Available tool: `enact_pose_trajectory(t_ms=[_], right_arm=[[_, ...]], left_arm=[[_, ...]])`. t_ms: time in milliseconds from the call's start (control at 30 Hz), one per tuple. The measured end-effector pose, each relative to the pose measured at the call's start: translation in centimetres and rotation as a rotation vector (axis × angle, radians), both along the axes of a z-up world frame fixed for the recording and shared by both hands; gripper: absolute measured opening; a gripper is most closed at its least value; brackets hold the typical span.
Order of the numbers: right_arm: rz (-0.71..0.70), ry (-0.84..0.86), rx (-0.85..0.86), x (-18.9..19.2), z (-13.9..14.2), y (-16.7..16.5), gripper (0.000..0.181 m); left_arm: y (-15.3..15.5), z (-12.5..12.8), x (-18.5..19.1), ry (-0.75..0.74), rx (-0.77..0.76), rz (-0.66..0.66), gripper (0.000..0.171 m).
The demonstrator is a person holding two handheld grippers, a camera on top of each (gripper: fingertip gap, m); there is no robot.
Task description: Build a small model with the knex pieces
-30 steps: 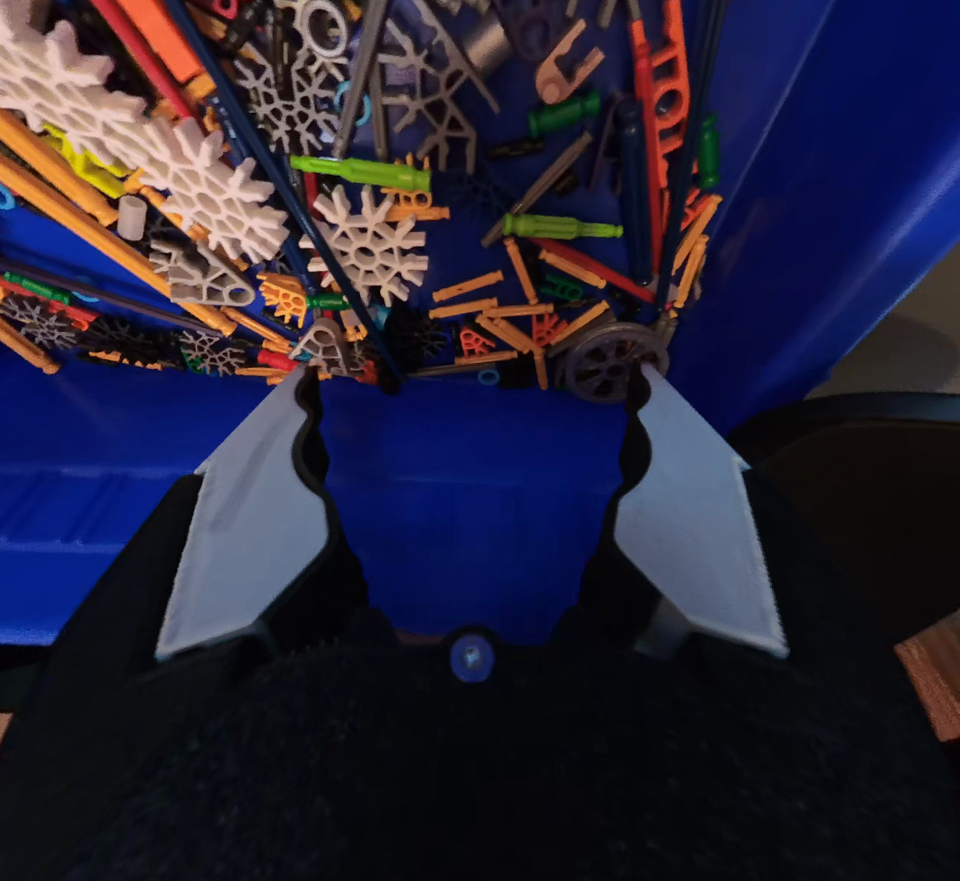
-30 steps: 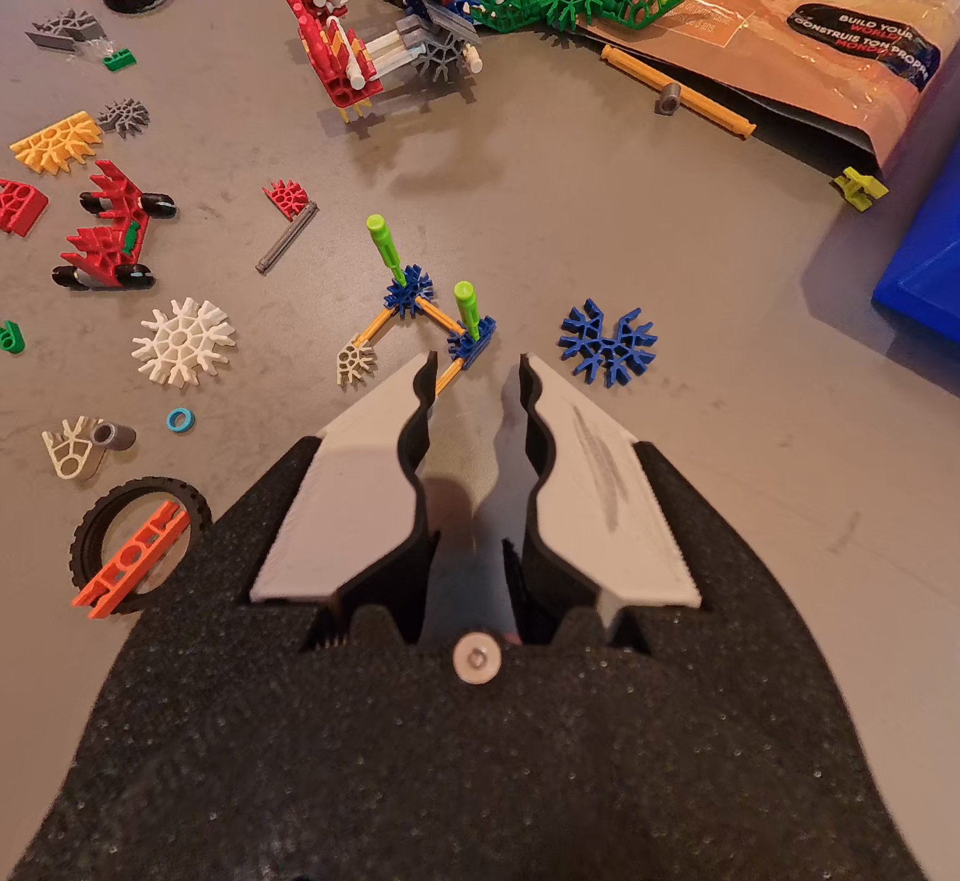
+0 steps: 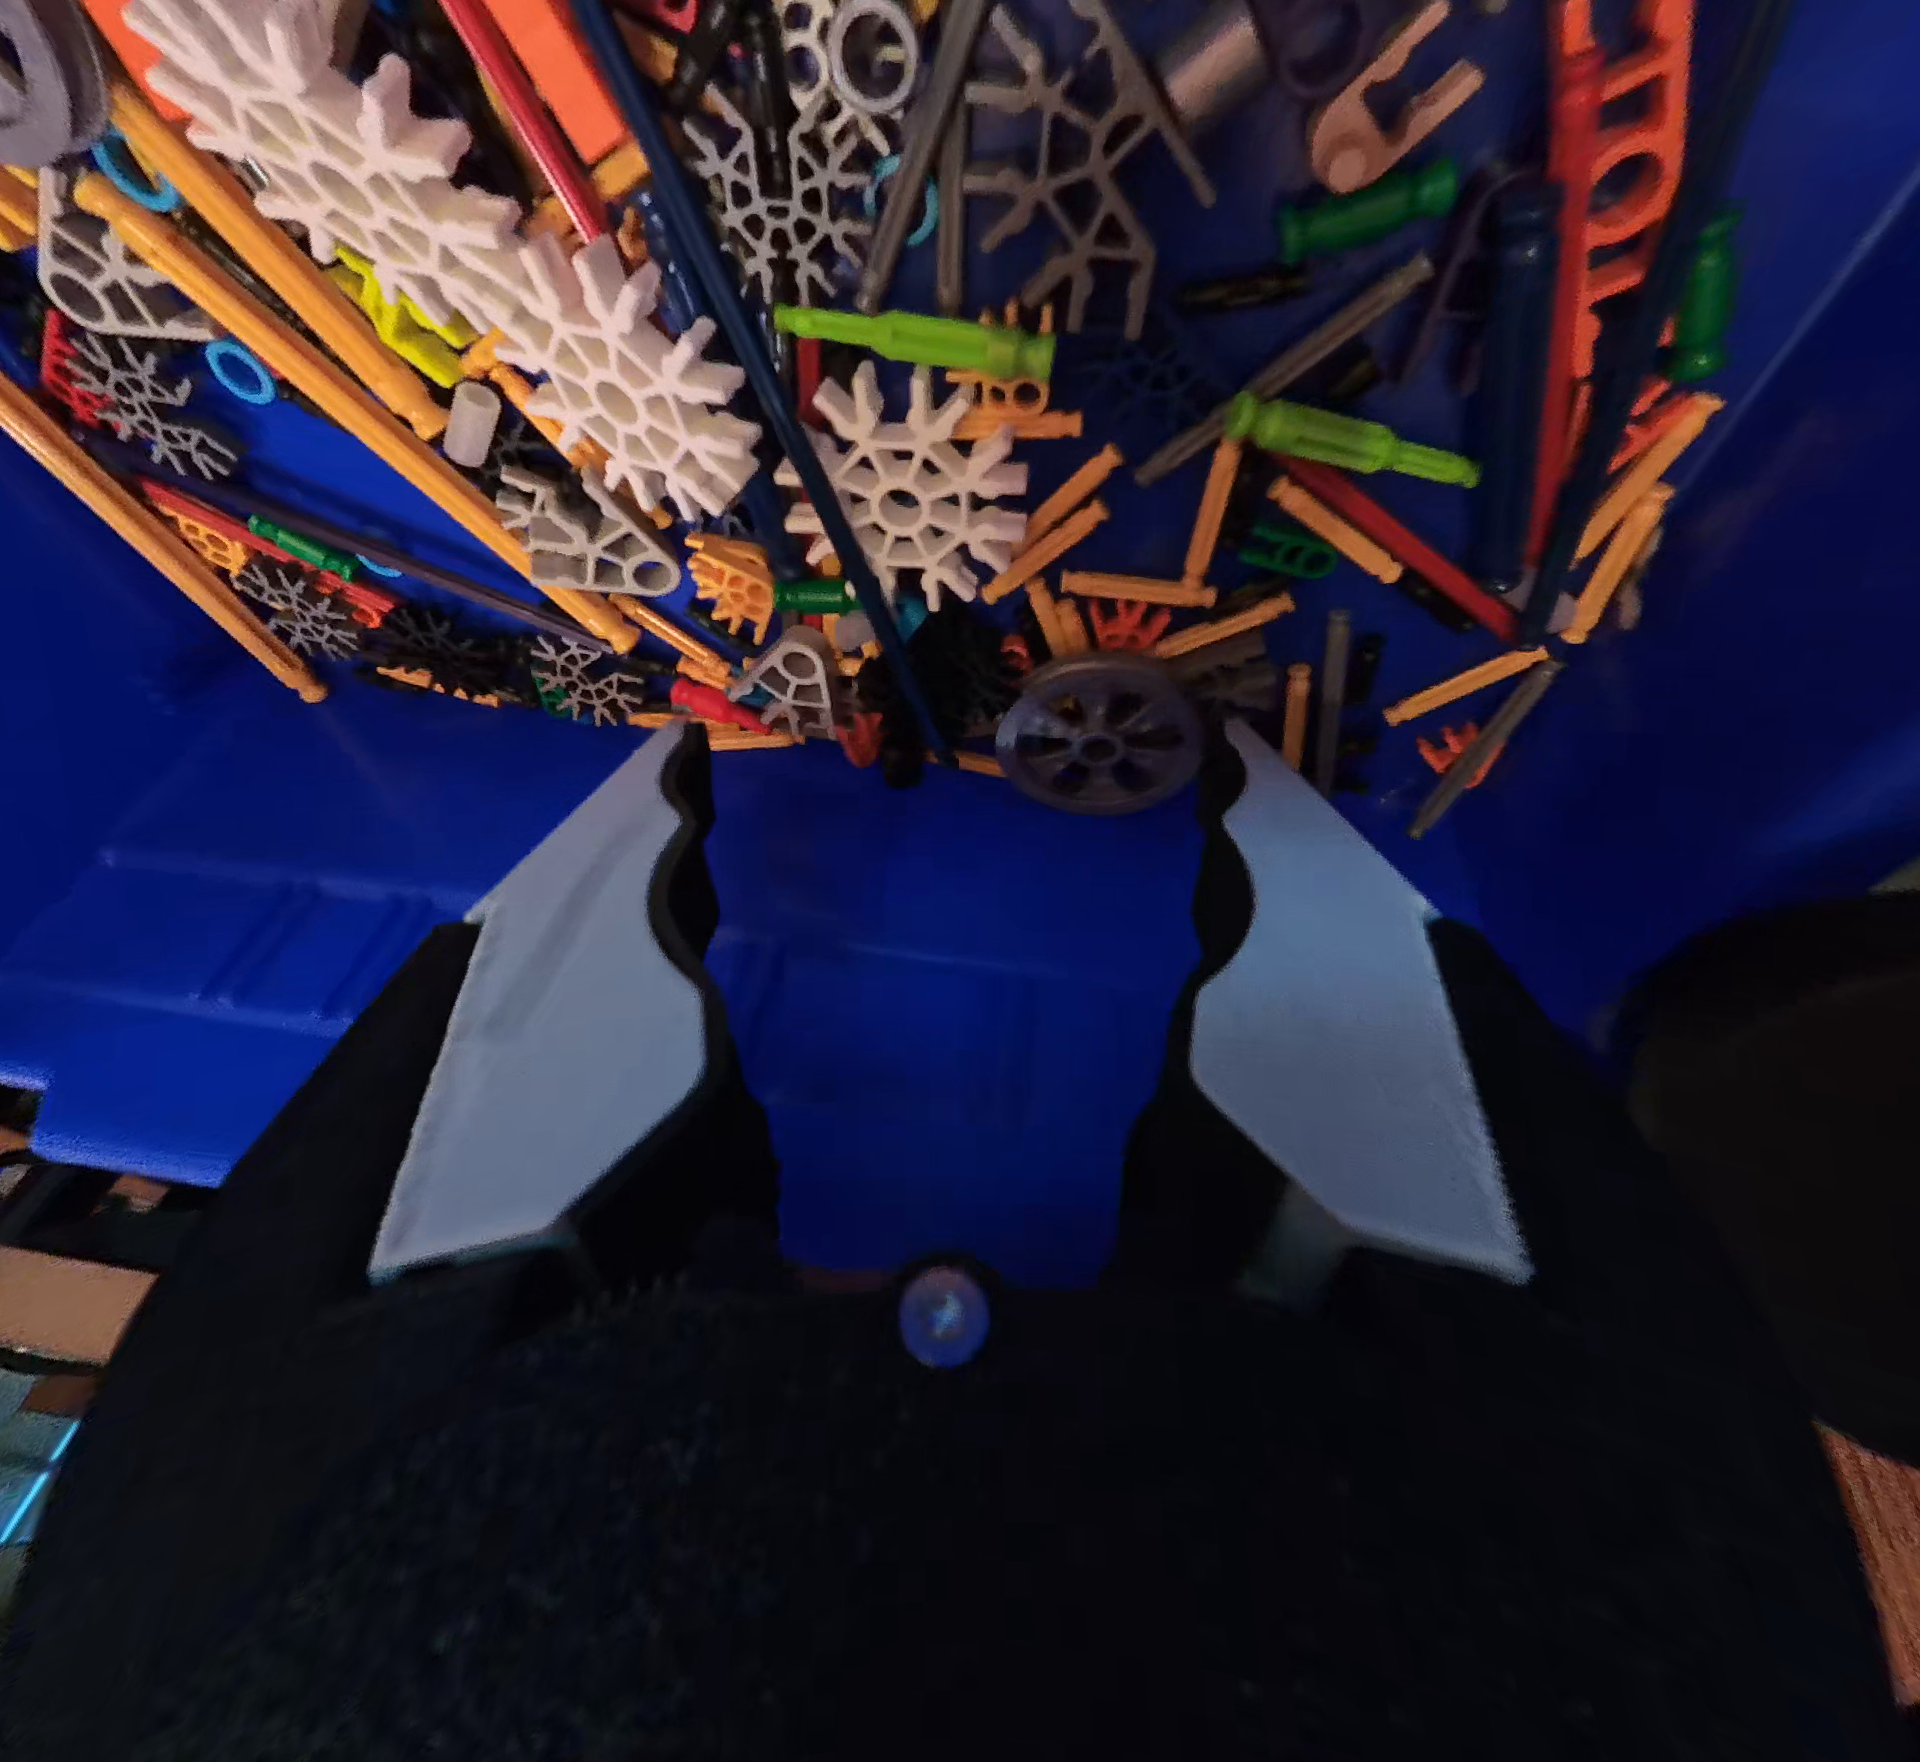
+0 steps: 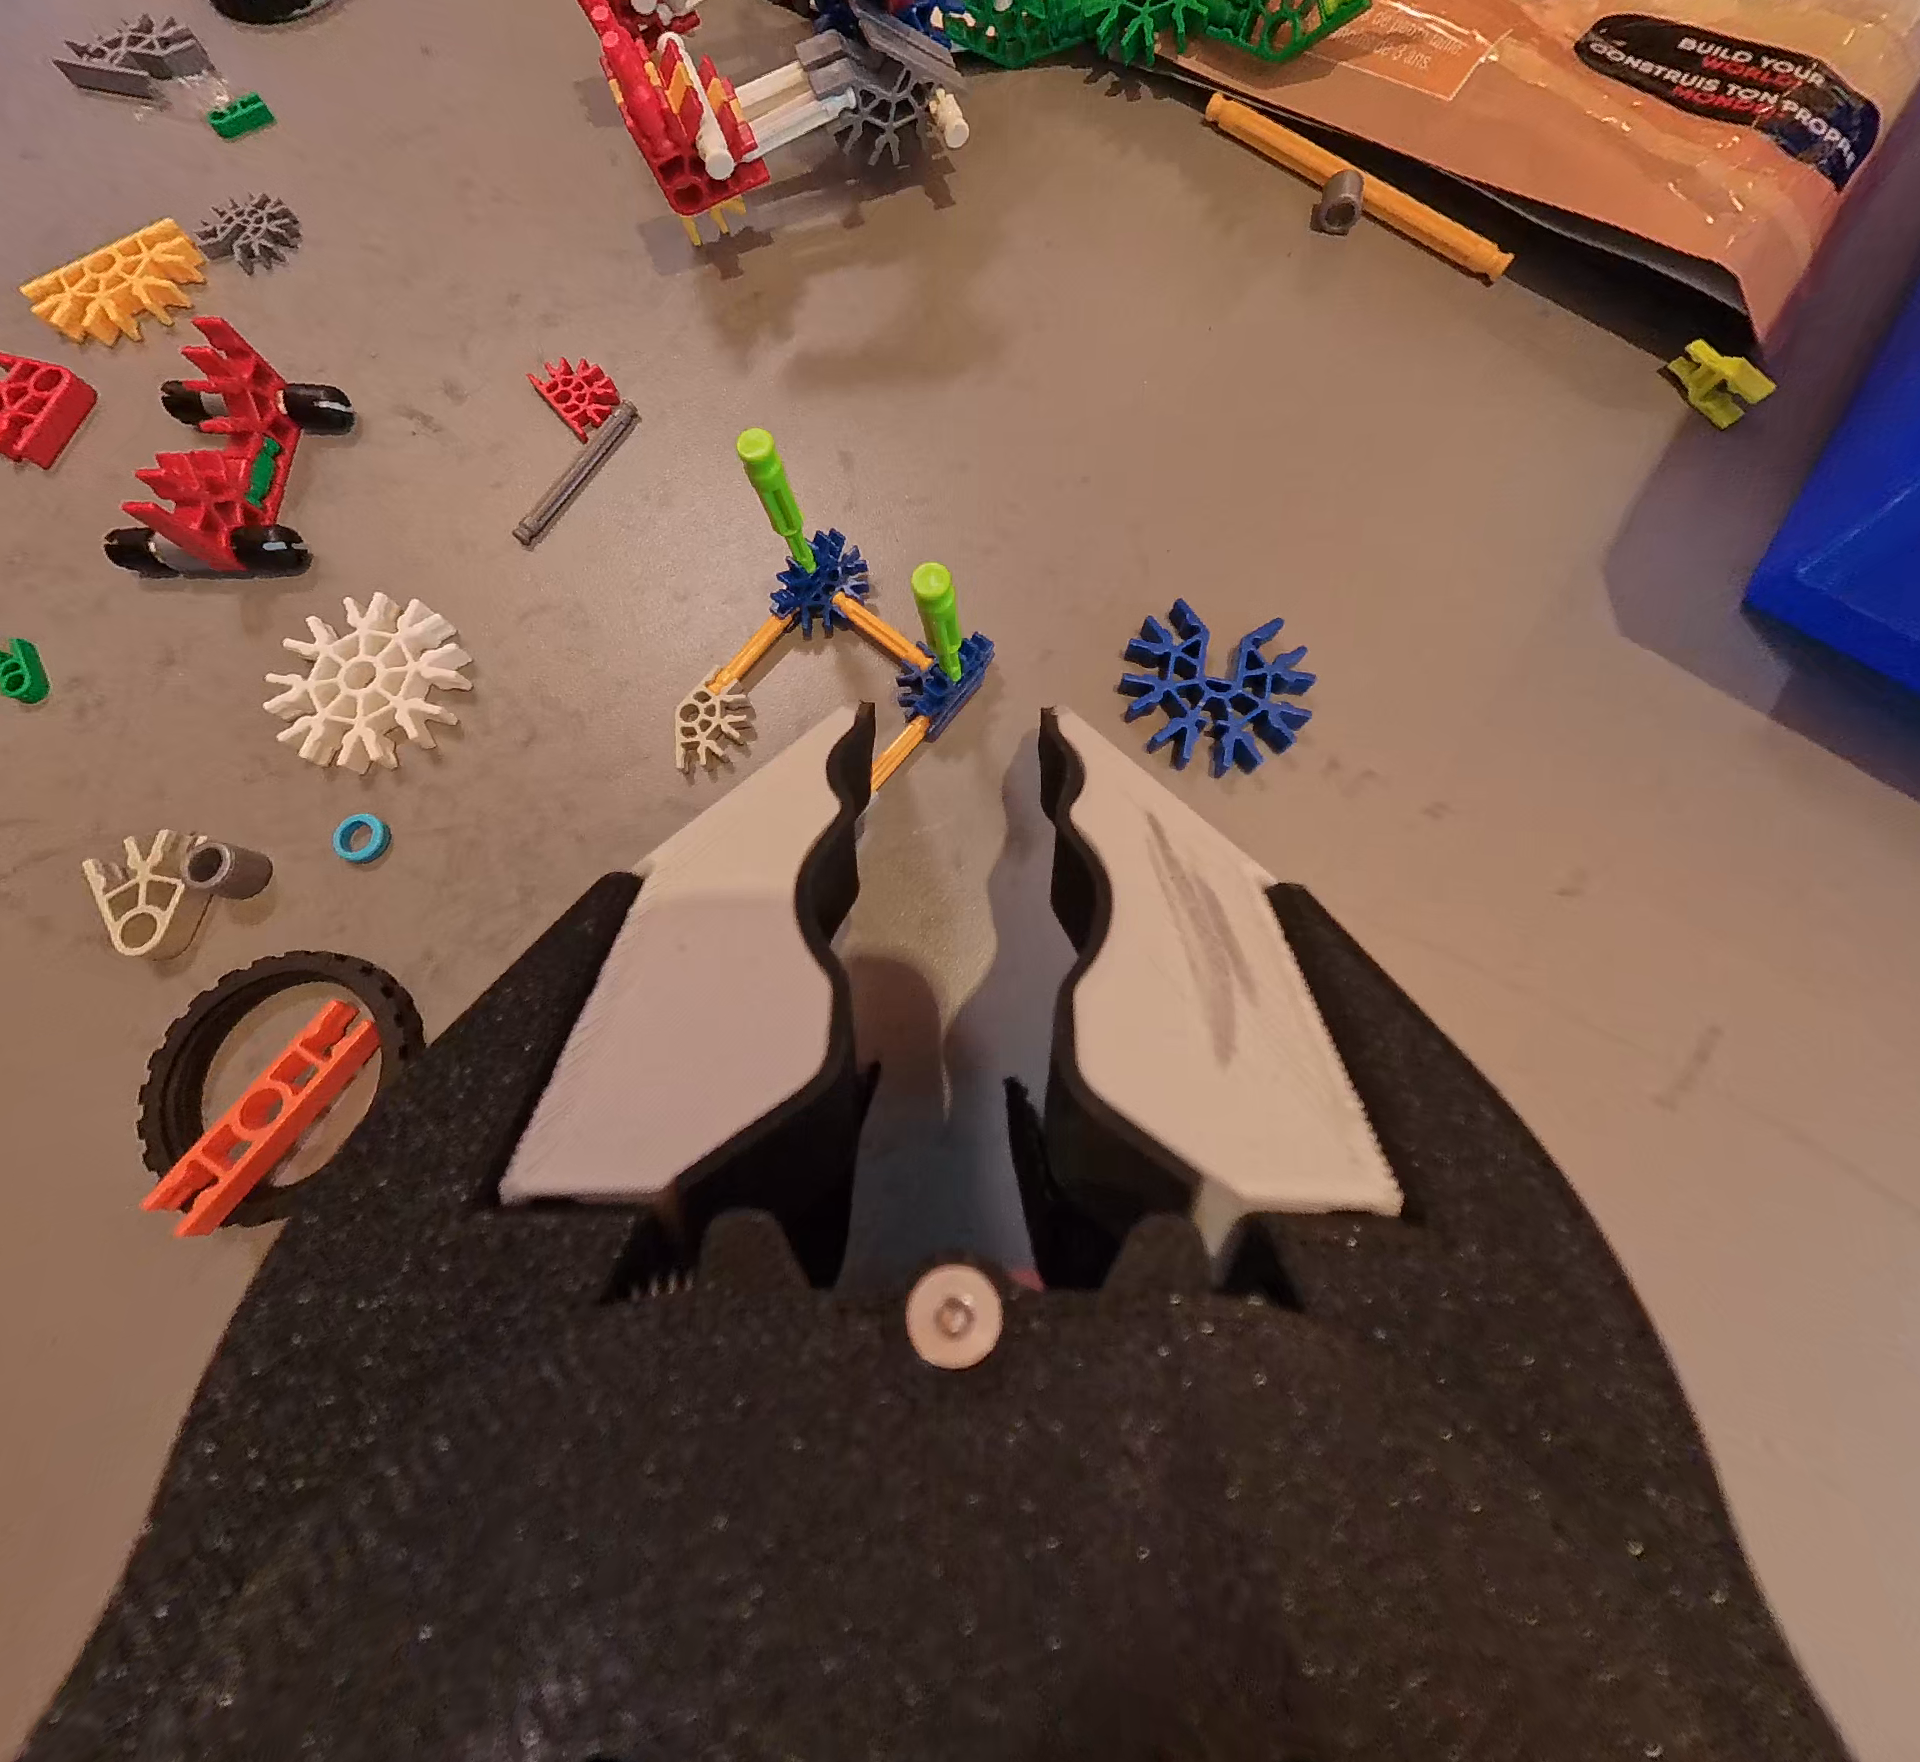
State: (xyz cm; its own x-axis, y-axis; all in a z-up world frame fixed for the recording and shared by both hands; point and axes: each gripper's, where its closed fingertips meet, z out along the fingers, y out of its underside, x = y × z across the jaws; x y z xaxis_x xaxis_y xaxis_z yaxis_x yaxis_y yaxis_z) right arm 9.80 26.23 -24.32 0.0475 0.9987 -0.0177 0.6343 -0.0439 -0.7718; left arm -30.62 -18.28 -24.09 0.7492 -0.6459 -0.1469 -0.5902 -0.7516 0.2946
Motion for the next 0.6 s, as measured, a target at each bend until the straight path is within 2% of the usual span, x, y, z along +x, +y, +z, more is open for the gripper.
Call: enact_pose_trajectory(t_ms=[67,133,367,467,600], right_arm=[[0.001,0.001,0.0,0.0,0.0,0.0,0.031],[0.001,0.001,0.001,0.0,0.0,0.0,0.031],[-0.001,0.002,0.001,0.0,0.0,0.0,0.031],[0.0,0.002,0.001,0.0,0.0,0.0,0.031],[-0.001,0.0,-0.005,0.0,0.0,0.0,0.031]], left_arm=[[0.7,0.2,-0.6,0.026,0.032,-0.009,0.09],[2.0,0.8,-1.4,0.057,0.095,-0.017,0.075],[5.6,3.6,-5.9,0.235,0.282,-0.023,0.073],[6.0,4.2,-5.7,0.232,0.326,-0.019,0.076],[6.5,4.9,-3.5,0.138,0.387,-0.001,0.081]])
